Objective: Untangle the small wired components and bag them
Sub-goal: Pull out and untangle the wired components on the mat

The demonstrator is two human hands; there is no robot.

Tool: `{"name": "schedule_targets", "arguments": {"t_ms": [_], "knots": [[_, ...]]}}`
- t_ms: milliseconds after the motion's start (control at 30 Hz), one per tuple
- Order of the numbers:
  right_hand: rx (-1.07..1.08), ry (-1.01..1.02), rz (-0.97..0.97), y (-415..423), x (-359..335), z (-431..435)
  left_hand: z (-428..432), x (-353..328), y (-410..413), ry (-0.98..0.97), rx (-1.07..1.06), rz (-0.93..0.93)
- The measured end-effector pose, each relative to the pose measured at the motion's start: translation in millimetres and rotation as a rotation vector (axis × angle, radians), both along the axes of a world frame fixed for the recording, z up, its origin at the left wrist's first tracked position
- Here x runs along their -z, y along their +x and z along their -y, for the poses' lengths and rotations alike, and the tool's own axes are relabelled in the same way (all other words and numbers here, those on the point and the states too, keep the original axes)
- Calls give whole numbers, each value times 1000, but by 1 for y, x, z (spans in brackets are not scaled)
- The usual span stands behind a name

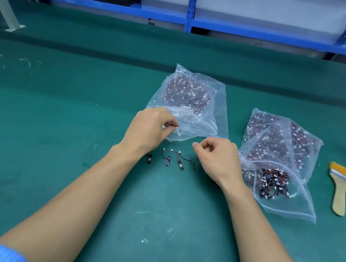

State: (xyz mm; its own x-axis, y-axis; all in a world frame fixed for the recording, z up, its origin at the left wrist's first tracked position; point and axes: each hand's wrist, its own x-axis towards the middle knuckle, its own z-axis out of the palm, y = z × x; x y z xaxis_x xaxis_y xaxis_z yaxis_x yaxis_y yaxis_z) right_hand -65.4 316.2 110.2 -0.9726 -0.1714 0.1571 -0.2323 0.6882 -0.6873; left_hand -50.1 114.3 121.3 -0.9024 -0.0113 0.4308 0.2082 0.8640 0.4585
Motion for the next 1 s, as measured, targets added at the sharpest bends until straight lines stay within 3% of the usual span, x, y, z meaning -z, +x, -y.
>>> {"name": "schedule_targets", "arguments": {"t_ms": [167,300,600,800,1000], "knots": [[-74,-314,49,2,-2,1,-14,0,19,276,174,-82],[-182,-467,96,5,-3,4,-24,1,26,411,272,-31],[-152,-706,314,3,-6,4,0,2,28,525,259,64],[-367,-436,221,25,-7,24,31,6,25,405,116,-3],[-575,-2,57,52,0,65,39,9,24,368,65,-51]]}}
